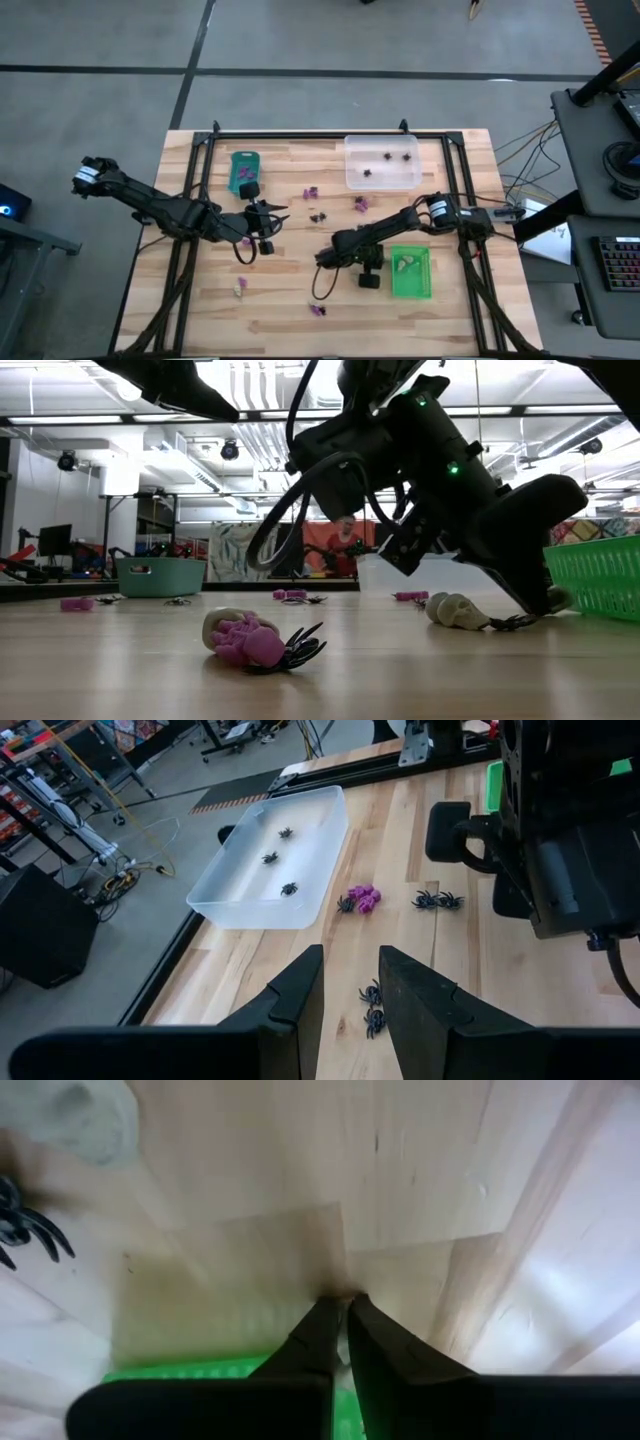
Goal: Sort Halloween decoration
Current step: Put the white skull toy into the green bin
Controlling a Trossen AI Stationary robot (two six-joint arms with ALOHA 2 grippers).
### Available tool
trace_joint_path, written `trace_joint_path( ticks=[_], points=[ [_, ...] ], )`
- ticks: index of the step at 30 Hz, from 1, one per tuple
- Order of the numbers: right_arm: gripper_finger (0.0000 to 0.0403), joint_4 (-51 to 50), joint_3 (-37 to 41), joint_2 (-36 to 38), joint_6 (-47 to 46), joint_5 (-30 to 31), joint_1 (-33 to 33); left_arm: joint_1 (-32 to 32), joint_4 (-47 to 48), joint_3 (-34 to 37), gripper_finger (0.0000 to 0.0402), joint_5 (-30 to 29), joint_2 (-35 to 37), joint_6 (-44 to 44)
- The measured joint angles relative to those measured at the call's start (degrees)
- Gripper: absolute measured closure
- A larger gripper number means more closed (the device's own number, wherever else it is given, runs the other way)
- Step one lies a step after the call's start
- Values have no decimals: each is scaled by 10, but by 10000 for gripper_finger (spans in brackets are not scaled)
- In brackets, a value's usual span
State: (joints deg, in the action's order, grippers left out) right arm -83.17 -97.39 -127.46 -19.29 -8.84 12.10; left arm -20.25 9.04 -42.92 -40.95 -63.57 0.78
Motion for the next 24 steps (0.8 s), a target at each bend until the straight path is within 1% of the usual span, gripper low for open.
trace_joint_path(
  ticks=[12, 18, 24],
  points=[
    [391, -3, -49, 42, -2, 3, 1, 0, 0, 0, 319, 0, 0, 0],
    [390, -9, -52, 96, -33, 0, 5, 0, 0, 0, 319, 0, 0, 0],
    [390, -14, -26, 164, -89, -1, 24, 0, 0, 0, 319, 0, 0, 0]
  ],
)
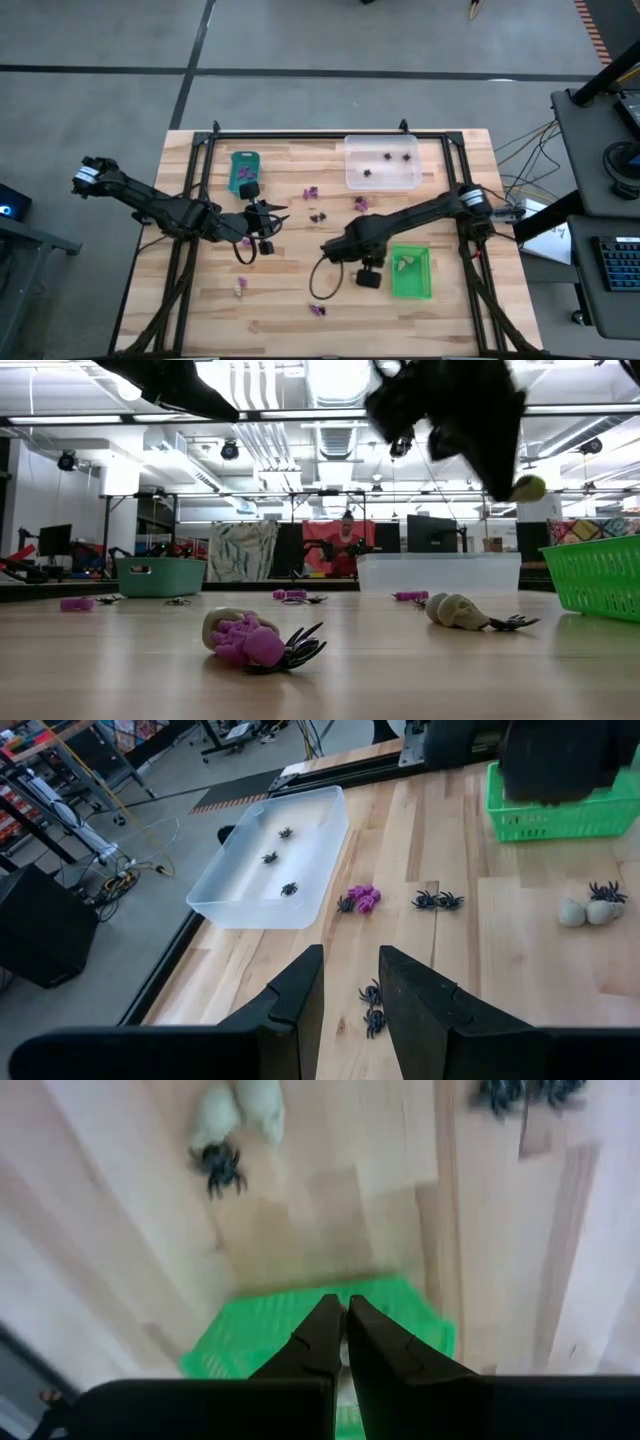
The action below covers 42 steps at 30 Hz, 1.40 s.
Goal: Sort Halloween decoration
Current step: Put the white skull toy into the green bin
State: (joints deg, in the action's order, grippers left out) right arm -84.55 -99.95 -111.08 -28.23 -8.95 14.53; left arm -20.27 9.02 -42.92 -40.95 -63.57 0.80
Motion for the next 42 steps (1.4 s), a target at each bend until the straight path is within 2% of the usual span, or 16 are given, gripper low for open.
trace_joint_path(
  ticks=[9, 17, 22, 30, 38, 42],
  points=[
    [390, 21, 120, 89, -89, -1, 53, 0, 0, 0, 319, 0, 0, 9],
    [390, 171, 274, 151, -137, 0, 95, 0, 0, 0, 319, 0, 0, 13],
    [390, 241, 337, 176, -164, 0, 105, 0, 0, 0, 319, 0, 0, 18],
    [390, 278, 383, 205, -184, 2, 105, 0, 0, 0, 319, 0, 0, 37],
    [389, 284, 386, 210, -174, 30, 105, 0, 1, 0, 319, 1, 0, 75],
    [368, 284, 386, 210, -188, 26, 105, 0, 4, 0, 319, 1, 0, 89]
  ],
)
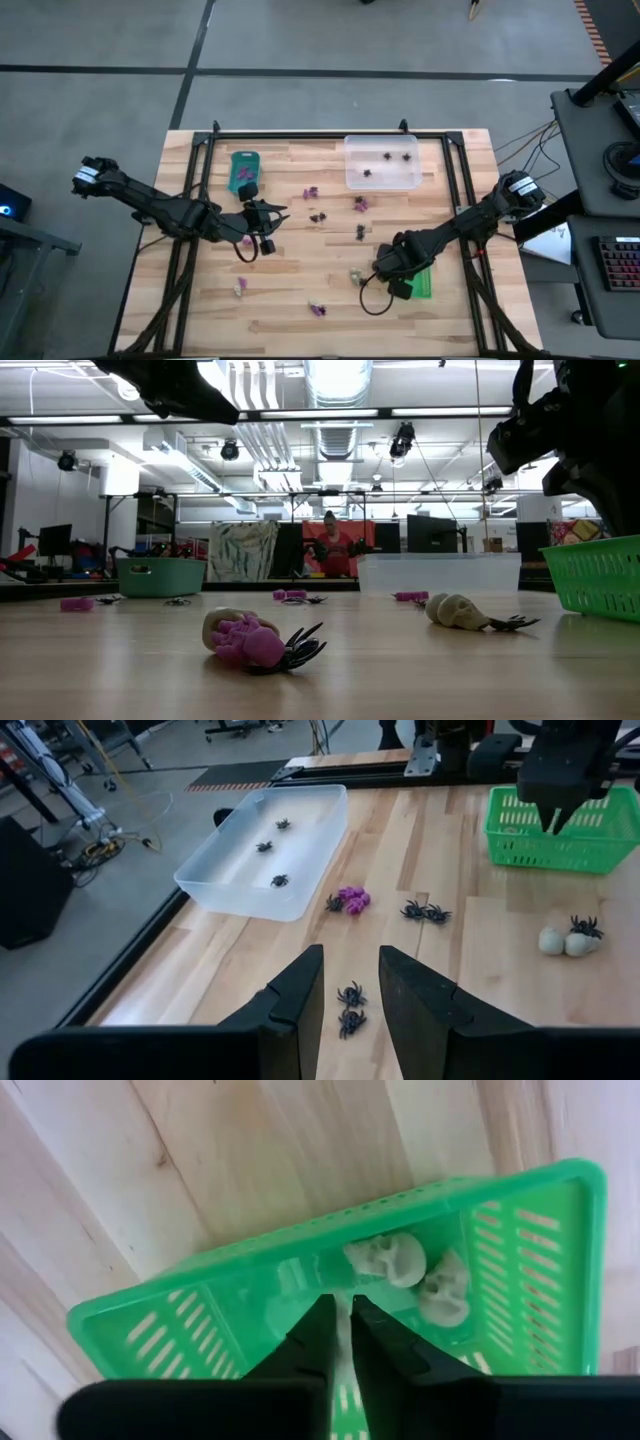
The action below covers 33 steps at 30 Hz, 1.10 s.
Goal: Sort Halloween decoration
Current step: Put the white skull toy into the green bin, then put the black spider toy into the white bin
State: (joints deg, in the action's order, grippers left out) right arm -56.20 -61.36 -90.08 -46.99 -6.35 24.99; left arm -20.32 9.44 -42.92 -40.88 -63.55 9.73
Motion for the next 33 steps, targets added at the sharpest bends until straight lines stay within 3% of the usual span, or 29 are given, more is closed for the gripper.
trace_joint_path(
  ticks=[7, 13, 19, 25, 33],
  points=[
    [295, -5, -1, 0, 3, 5, 0, 0, 0, 6, 319, 0, 0, 14],
    [276, -7, -22, 19, 17, 7, 0, 0, 0, 7, 319, 0, 0, 26],
    [281, 9, -42, 58, 87, 109, 0, 0, 5, 7, 319, 19, 0, 67],
    [282, 126, -23, 100, 217, 206, -2, 0, 39, 7, 319, 61, 0, 158],
    [282, 331, 29, 139, 403, 229, -15, 1, 125, 7, 319, 58, -2, 302]
  ],
)
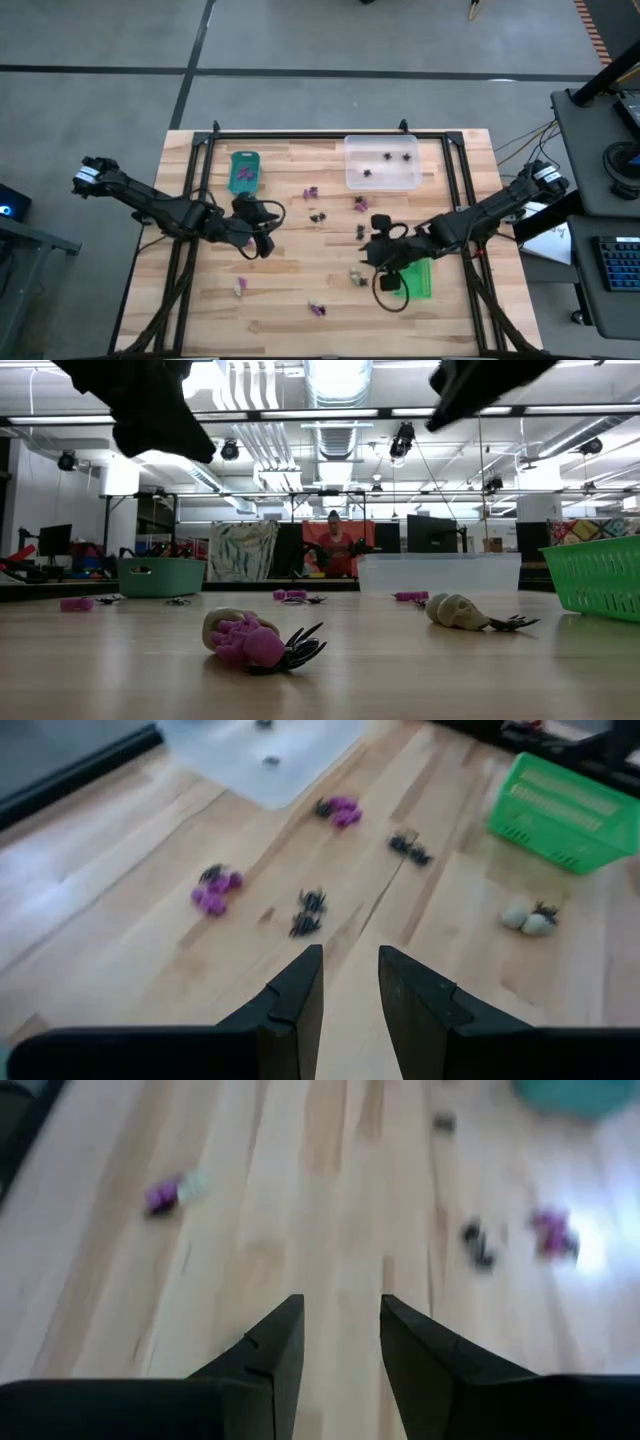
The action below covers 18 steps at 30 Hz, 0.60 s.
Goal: Sort Halloween decoration
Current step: Put the black spider toy into the white bin
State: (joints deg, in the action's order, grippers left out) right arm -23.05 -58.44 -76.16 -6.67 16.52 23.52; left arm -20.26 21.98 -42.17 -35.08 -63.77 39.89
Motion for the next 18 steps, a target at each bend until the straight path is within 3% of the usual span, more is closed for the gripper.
trace_joint_path(
  ticks=[5, 9, 13, 18],
  points=[
    [292, 150, 39, 13, 81, 1, -37, 0, 22, 0, 319, -2, -22, 22],
    [302, 265, 62, 6, 88, 1, -86, 0, 40, 0, 319, 1, -53, -5],
    [316, 284, 63, -20, 88, -8, -135, 0, 42, 2, 323, 34, -89, -90],
    [329, 285, 61, -51, 88, -81, -186, 0, 36, 4, 325, 66, -135, -160]
  ],
)
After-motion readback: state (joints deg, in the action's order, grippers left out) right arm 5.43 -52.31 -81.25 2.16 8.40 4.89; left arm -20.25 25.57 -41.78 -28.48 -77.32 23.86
